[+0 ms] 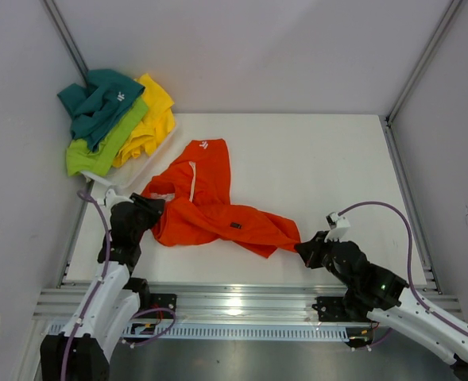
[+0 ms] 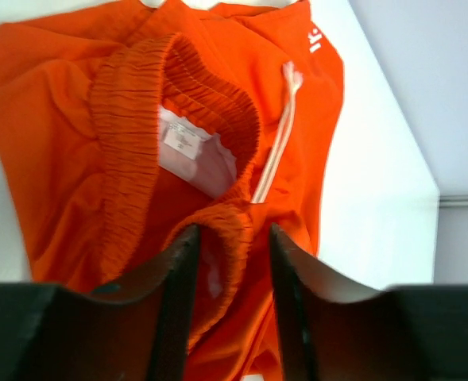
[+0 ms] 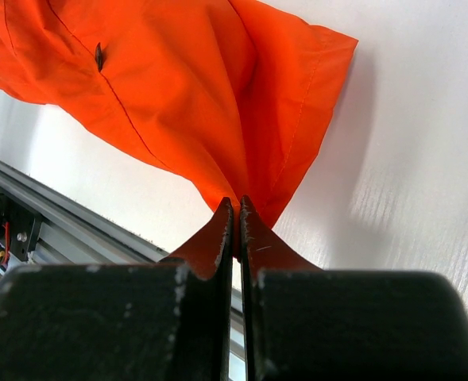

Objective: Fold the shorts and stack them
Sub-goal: Flatten the shorts out

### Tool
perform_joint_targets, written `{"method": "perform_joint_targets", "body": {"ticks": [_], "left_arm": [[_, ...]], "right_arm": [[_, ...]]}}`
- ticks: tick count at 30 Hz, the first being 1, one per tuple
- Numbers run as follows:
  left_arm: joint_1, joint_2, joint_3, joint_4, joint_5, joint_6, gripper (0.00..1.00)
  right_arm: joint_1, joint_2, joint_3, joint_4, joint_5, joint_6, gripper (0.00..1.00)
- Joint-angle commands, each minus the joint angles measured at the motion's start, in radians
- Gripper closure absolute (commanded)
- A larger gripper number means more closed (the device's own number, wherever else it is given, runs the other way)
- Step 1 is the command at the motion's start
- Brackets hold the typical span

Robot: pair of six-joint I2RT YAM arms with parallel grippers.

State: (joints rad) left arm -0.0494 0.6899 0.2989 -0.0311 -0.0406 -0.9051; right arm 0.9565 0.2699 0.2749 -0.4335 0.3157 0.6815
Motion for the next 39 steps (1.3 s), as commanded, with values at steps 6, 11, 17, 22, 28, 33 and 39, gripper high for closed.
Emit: {"method": "perform_joint_targets", "body": {"ticks": [6, 11, 17, 22, 28, 33, 39], "left_arm": [[0.042, 0.006, -0.015, 0.085, 0.062, -0.012, 0.71], [0.043, 0.051, -0.014, 0.122, 0.107, -0.003, 0.80], [0.045, 0.086, 0.008, 0.122, 0.159, 0.015, 0.57], [0.045, 0.085, 0.000, 0.132, 0.137, 0.026, 0.65], [0.046, 0.089, 0.035, 0.119, 0.105, 0.026, 1.00], [0.083, 0.108, 0.169, 0.090, 0.145, 0.046, 1.00], [0.131, 0.120, 0.402, 0.039, 0.173, 0.083, 1.00]], "right_arm": [[0.005, -0.008, -0.005, 0.006, 0.034, 0.015, 1.00], [0.005, -0.008, -0.003, 0.006, 0.034, 0.013, 1.00], [0.005, -0.001, -0.003, 0.007, 0.034, 0.013, 1.00], [0.005, 0.003, -0.002, 0.010, 0.034, 0.012, 1.00], [0.005, 0.008, 0.003, 0.006, 0.052, 0.016, 1.00], [0.007, 0.037, 0.030, 0.025, 0.106, -0.003, 1.00], [0.005, 0.156, 0.069, 0.105, 0.168, -0.089, 1.00]]}}
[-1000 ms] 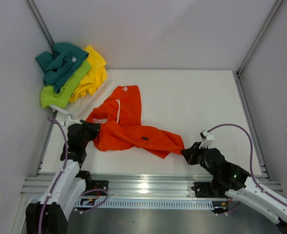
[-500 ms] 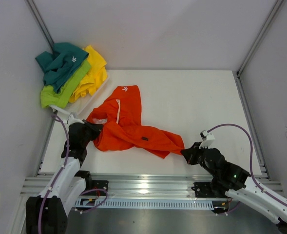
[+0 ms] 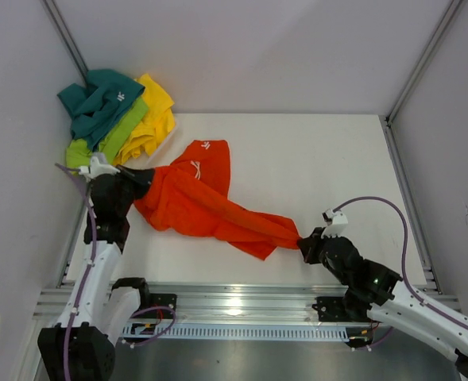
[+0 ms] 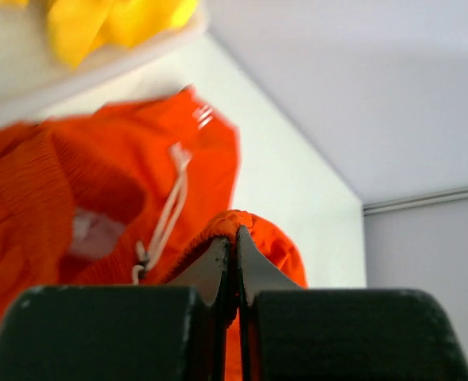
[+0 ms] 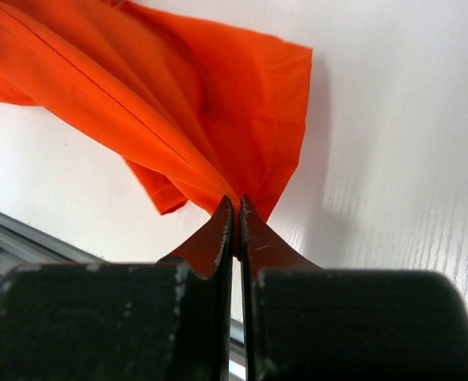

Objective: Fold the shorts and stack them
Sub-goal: Flatten the shorts out

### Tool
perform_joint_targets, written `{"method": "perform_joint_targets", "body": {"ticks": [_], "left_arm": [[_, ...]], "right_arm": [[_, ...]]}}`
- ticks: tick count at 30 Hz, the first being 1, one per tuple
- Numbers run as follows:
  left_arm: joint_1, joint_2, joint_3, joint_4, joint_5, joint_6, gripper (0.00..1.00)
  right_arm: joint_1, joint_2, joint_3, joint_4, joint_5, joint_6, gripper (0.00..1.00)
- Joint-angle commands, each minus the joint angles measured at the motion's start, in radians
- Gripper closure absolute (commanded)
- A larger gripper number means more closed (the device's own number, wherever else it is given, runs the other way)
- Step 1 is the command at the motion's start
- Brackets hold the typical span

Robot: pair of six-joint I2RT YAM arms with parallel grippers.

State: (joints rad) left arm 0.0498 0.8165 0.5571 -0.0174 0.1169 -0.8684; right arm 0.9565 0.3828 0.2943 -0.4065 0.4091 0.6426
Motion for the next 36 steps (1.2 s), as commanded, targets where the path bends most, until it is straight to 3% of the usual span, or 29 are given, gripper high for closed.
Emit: {"method": "perform_joint_targets", "body": {"ticks": [1, 6, 16, 21, 25, 26, 28, 29, 32, 36], "left_arm": [[0.033, -0.005, 0.227, -0.007, 0.017, 0.054, 1.00], [0.065, 0.015, 0.334, -0.070, 0.044, 0.111, 1.00], [0.117, -0.054, 0.260, 0.137, 0.220, 0.169, 1.00], [0.117, -0.141, 0.196, 0.122, 0.176, 0.180, 0.97], [0.117, -0.275, 0.051, 0.032, 0.133, 0.198, 0.79], [0.119, -0.337, 0.037, 0.001, 0.088, 0.206, 0.61], [0.117, -0.402, -0.003, -0.096, 0.038, 0.215, 0.47], [0.117, -0.434, -0.026, -0.122, -0.006, 0.213, 0.32], [0.117, -0.545, -0.052, -0.223, -0.057, 0.229, 0.11], [0.117, -0.557, -0.046, -0.318, -0.045, 0.232, 0.01]], "right_arm": [[0.004, 0.057, 0.048, 0.083, 0.076, -0.054, 1.00], [0.001, 0.094, 0.051, 0.100, 0.068, -0.047, 1.00], [-0.002, 0.091, 0.060, 0.089, 0.080, -0.055, 1.00], [-0.016, 0.088, 0.075, 0.063, 0.088, -0.063, 1.00], [-0.048, 0.106, 0.088, 0.018, 0.088, -0.026, 1.00], [-0.055, 0.116, 0.088, 0.003, 0.091, -0.005, 1.00], [-0.073, 0.120, 0.089, -0.009, 0.109, 0.023, 1.00], [-0.074, 0.122, 0.089, -0.017, 0.111, 0.029, 1.00], [-0.076, 0.114, 0.082, -0.031, 0.125, 0.066, 1.00], [-0.076, 0.094, 0.077, -0.034, 0.132, 0.074, 1.00]]}}
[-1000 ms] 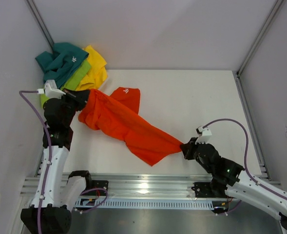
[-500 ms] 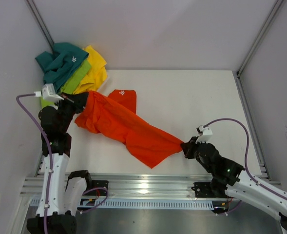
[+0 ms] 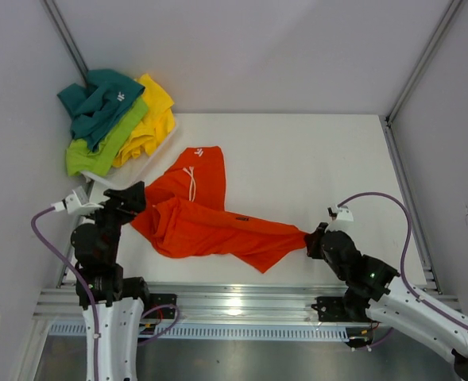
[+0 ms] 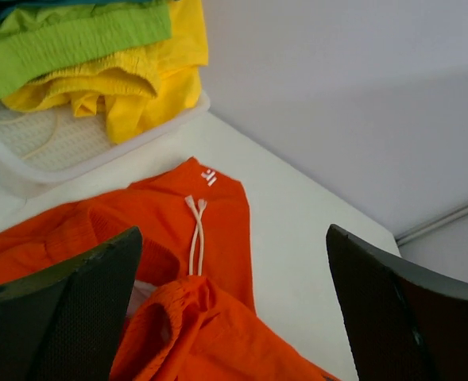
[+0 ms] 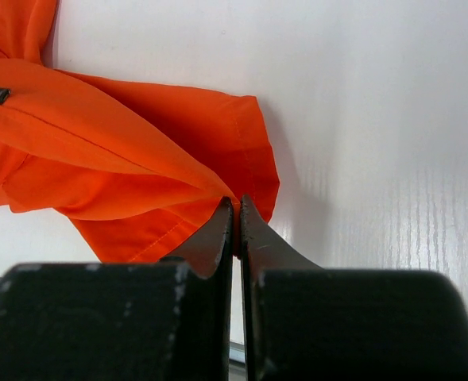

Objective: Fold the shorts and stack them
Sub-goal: Flatten the shorts out

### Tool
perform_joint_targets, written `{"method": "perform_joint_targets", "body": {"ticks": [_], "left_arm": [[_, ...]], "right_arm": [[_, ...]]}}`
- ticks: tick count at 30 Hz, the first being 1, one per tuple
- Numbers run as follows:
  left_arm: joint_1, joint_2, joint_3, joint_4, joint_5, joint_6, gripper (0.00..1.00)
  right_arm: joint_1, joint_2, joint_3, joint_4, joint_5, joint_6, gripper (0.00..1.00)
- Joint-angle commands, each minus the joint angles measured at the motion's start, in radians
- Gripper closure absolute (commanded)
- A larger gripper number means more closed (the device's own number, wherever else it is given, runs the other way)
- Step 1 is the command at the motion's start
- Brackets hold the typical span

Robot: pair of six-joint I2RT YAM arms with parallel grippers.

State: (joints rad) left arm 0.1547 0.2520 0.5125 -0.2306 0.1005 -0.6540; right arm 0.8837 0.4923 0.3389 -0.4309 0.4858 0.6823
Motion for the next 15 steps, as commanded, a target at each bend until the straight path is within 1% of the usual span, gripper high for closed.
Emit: {"method": "perform_joint_targets", "body": {"ticks": [1, 3, 5, 10, 15], "left_arm": [[0.013, 0.039, 0.000, -0.121, -0.010, 0.014, 0.01], [0.013, 0.088, 0.007, -0.151, 0.045, -0.009, 0.01], [0.013, 0.177, 0.001, -0.168, 0.092, -0.030, 0.01], [0.013, 0.326, -0.011, -0.105, 0.249, -0.068, 0.03], [0.013, 0.360, -0.006, -0.127, 0.271, -0.087, 0.03]], "right_arm": [[-0.003, -0.015, 0.032, -0.009, 0.057, 0.034, 1.00], [-0.003, -0.015, 0.034, -0.006, 0.056, 0.030, 1.00], [-0.002, -0.012, 0.032, -0.005, 0.053, 0.029, 1.00], [-0.003, -0.011, 0.032, 0.000, 0.048, 0.023, 1.00], [-0.003, -0.018, 0.032, -0.008, 0.050, 0.025, 1.00]]}}
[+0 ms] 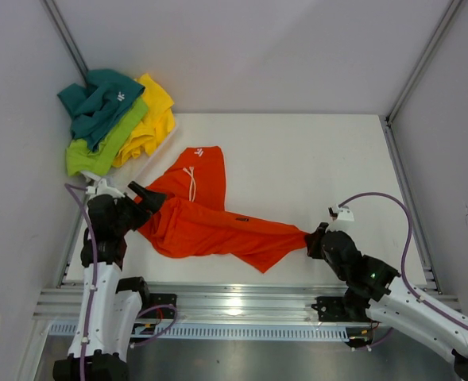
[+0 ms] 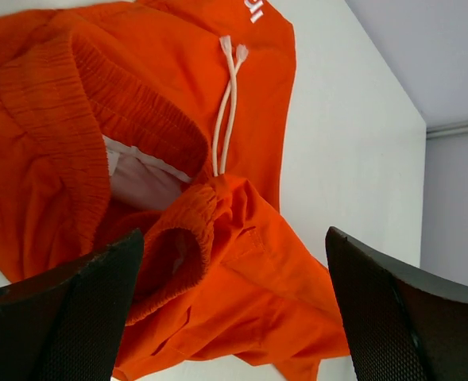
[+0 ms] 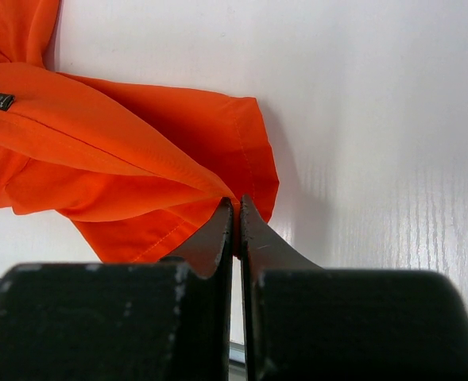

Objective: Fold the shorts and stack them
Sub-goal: Flatten the shorts out

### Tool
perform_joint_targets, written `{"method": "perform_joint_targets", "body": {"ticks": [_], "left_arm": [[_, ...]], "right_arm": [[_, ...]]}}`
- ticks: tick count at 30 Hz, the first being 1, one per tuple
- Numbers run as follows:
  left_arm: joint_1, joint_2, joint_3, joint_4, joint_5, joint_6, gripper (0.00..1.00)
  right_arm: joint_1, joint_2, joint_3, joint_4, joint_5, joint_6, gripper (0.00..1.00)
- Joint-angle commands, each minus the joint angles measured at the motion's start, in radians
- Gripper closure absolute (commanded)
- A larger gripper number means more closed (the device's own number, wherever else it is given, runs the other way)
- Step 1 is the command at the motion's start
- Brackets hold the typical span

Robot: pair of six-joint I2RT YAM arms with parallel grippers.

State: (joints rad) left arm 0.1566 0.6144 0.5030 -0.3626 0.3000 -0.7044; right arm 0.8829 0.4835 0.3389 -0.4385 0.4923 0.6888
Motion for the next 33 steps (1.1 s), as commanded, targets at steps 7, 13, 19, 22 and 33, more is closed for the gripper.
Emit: {"method": "perform_joint_targets", "body": {"ticks": [7, 13, 19, 22, 33], "left_arm": [[0.011, 0.045, -0.032, 0.096, 0.149, -0.107, 0.08], [0.012, 0.041, -0.050, 0.094, 0.126, -0.115, 0.12], [0.012, 0.045, -0.086, 0.148, 0.120, -0.148, 0.18], [0.012, 0.080, -0.093, 0.180, 0.100, -0.156, 0.22], [0.026, 0.130, -0.165, 0.313, 0.064, -0.268, 0.31]], "right_arm": [[-0.004, -0.016, 0.031, 0.001, 0.040, 0.015, 1.00], [-0.004, -0.016, 0.031, 0.001, 0.040, 0.012, 1.00], [-0.004, -0.017, 0.029, 0.006, 0.037, 0.009, 1.00], [-0.004, -0.019, 0.028, 0.003, 0.034, 0.008, 1.00], [-0.004, -0.034, 0.026, 0.000, 0.034, 0.011, 1.00]]}}
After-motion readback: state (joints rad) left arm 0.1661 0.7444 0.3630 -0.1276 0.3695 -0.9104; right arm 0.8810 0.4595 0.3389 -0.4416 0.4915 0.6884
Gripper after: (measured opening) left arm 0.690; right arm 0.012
